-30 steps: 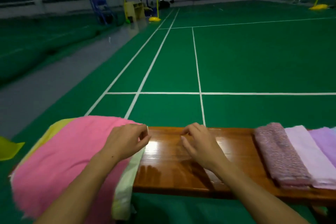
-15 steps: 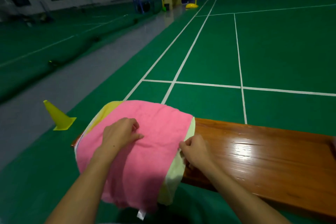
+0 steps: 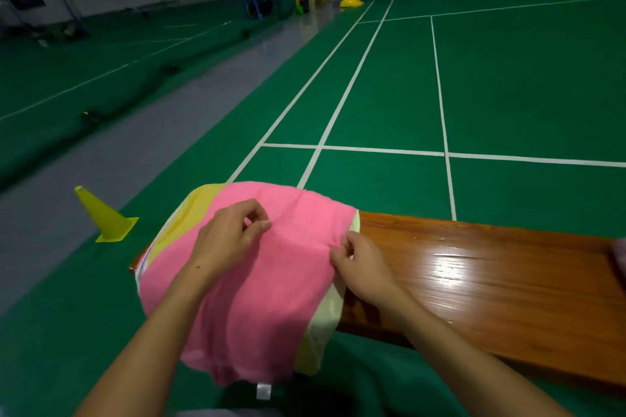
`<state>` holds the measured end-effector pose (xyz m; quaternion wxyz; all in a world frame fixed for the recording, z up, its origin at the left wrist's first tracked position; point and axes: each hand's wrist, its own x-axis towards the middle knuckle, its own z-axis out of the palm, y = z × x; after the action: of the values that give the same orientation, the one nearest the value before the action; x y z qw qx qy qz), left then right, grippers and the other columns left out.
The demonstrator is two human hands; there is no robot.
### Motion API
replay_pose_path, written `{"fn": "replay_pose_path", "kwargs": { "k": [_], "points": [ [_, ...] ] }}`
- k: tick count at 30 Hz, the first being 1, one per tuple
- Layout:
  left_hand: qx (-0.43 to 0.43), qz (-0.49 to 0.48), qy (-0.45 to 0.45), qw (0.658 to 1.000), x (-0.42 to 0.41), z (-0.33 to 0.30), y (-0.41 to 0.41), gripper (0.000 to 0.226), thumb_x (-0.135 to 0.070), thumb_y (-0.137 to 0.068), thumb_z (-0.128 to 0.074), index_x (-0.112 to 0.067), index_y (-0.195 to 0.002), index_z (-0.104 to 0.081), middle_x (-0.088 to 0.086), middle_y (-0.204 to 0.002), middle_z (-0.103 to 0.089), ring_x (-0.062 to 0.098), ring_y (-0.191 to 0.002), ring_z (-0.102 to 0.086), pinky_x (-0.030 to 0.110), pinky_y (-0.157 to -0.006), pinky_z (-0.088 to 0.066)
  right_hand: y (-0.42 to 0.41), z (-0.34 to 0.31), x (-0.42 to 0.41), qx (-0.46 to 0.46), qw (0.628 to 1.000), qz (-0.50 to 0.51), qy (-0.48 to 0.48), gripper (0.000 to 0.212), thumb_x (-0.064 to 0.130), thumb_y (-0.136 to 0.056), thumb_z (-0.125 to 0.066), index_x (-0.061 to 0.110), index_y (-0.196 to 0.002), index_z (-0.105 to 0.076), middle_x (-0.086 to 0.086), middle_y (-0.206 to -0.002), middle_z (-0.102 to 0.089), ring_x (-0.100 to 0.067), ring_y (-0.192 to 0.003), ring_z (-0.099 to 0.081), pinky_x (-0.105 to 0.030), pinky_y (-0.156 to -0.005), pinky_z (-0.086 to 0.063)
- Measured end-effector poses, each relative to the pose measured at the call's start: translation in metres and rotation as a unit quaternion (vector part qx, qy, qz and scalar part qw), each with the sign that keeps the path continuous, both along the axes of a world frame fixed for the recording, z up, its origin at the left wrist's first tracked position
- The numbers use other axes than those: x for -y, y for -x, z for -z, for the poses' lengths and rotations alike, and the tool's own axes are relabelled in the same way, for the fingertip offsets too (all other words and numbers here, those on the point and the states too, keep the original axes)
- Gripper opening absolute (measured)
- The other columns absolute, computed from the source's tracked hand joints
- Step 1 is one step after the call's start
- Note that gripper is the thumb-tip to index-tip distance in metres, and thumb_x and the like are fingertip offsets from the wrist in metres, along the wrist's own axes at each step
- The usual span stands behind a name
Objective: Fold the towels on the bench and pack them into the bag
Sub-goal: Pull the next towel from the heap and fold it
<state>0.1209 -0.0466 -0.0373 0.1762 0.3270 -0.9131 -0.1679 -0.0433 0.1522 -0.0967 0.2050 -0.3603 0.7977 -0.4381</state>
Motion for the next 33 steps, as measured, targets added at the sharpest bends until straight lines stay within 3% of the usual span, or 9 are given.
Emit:
{"fn": "replay_pose_path", "kwargs": {
  "k": [5, 9, 12, 14, 18, 20, 23, 29, 33],
  "points": [
    [-0.072, 0.085, 0.007, 0.994, -0.035, -0.013, 0.027, 0.010, -0.039, -0.099, -0.068, -0.034, -0.092, -0.062, -0.019, -0.094, -0.066, 0.001, -0.086, -0.061, 0.036, -0.074, -0.051, 0.023, -0.027, -0.056, 0.073, 0.989, 0.016, 0.127, 0.020, 0.006, -0.098, -0.057, 0.011, -0.081, -0.047, -0.003, -0.074, -0.053, -0.014, -0.062, -0.054, -0.045, -0.055, -0.057],
    [-0.077, 0.193, -0.096, 0.973, -0.085, -0.010, 0.067, 0.005, -0.029, -0.105, -0.062, -0.028, -0.101, -0.060, -0.011, -0.105, -0.067, 0.008, -0.098, -0.064, 0.037, -0.089, -0.053, 0.051, -0.047, -0.112, 0.137, 0.973, 0.074, 0.169, 0.022, -0.002, -0.102, -0.051, 0.008, -0.084, -0.044, -0.010, -0.076, -0.048, -0.014, -0.059, -0.054, -0.040, -0.051, -0.061],
    [0.049, 0.268, -0.142, 0.952, -0.128, 0.006, 0.095, 0.018, -0.035, -0.109, -0.053, -0.024, -0.123, -0.056, -0.005, -0.129, -0.068, 0.012, -0.118, -0.064, 0.033, -0.100, -0.048, 0.075, -0.045, -0.152, 0.115, 0.969, 0.135, 0.173, 0.020, 0.002, -0.103, -0.050, 0.008, -0.084, -0.045, -0.010, -0.072, -0.048, -0.016, -0.056, -0.052, -0.057, -0.055, -0.061],
    [0.141, 0.294, -0.093, 0.941, -0.147, 0.022, 0.113, 0.039, -0.046, -0.108, -0.047, -0.029, -0.144, -0.049, -0.001, -0.146, -0.061, 0.018, -0.132, -0.058, 0.036, -0.109, -0.045, 0.093, -0.041, -0.180, 0.089, 0.963, 0.183, 0.175, 0.022, 0.003, -0.103, -0.050, 0.009, -0.082, -0.045, -0.009, -0.070, -0.048, -0.015, -0.057, -0.050, -0.050, -0.053, -0.060],
    [0.356, 0.276, 0.049, 0.891, -0.171, 0.051, 0.138, 0.070, -0.066, -0.105, -0.035, -0.038, -0.166, -0.016, 0.008, -0.176, -0.011, 0.040, -0.159, -0.019, 0.056, -0.127, -0.021, 0.125, -0.022, -0.234, 0.040, 0.959, 0.250, 0.125, 0.025, 0.006, -0.102, -0.055, 0.010, -0.079, -0.047, -0.008, -0.070, -0.047, -0.014, -0.061, -0.046, -0.040, -0.052, -0.055],
    [0.380, 0.270, 0.071, 0.882, -0.181, 0.056, 0.146, 0.080, -0.077, -0.098, -0.015, -0.039, -0.167, 0.000, 0.006, -0.176, 0.010, 0.043, -0.161, 0.000, 0.061, -0.128, -0.009, 0.138, -0.005, -0.257, 0.025, 0.961, 0.266, 0.075, 0.025, 0.015, -0.103, -0.060, 0.011, -0.081, -0.049, -0.007, -0.071, -0.052, -0.014, -0.062, -0.049, -0.041, -0.052, -0.057],
    [0.345, 0.279, 0.090, 0.892, -0.185, 0.060, 0.156, 0.094, -0.082, -0.082, 0.004, -0.042, -0.166, 0.001, 0.004, -0.176, 0.009, 0.039, -0.162, 0.003, 0.060, -0.128, -0.006, 0.153, 0.014, -0.275, -0.005, 0.962, 0.270, 0.030, 0.023, 0.022, -0.102, -0.065, 0.012, -0.085, -0.054, -0.002, -0.076, -0.060, -0.017, -0.069, -0.055, -0.042, -0.069, -0.051],
    [0.221, 0.151, 0.041, 0.963, -0.186, 0.066, 0.156, 0.075, -0.071, -0.098, -0.049, -0.037, -0.162, -0.030, 0.008, -0.174, -0.016, 0.037, -0.157, -0.025, 0.058, -0.122, -0.030, 0.157, 0.013, -0.281, 0.029, 0.960, 0.276, 0.023, 0.023, 0.025, -0.098, -0.072, 0.016, -0.112, -0.056, 0.002, -0.096, -0.067, -0.016, -0.086, -0.065, -0.035, -0.077, -0.051],
    [0.061, 0.051, -0.156, 0.985, -0.169, 0.063, 0.150, 0.065, -0.041, -0.087, -0.082, -0.022, -0.143, -0.057, 0.016, -0.153, -0.045, 0.033, -0.132, -0.054, 0.046, -0.109, -0.048, 0.150, 0.006, -0.278, 0.110, 0.970, 0.202, 0.074, 0.049, 0.010, -0.095, -0.075, 0.025, -0.137, -0.055, 0.007, -0.124, -0.063, -0.002, -0.095, -0.064, -0.011, -0.067, -0.052]
  ]
}}
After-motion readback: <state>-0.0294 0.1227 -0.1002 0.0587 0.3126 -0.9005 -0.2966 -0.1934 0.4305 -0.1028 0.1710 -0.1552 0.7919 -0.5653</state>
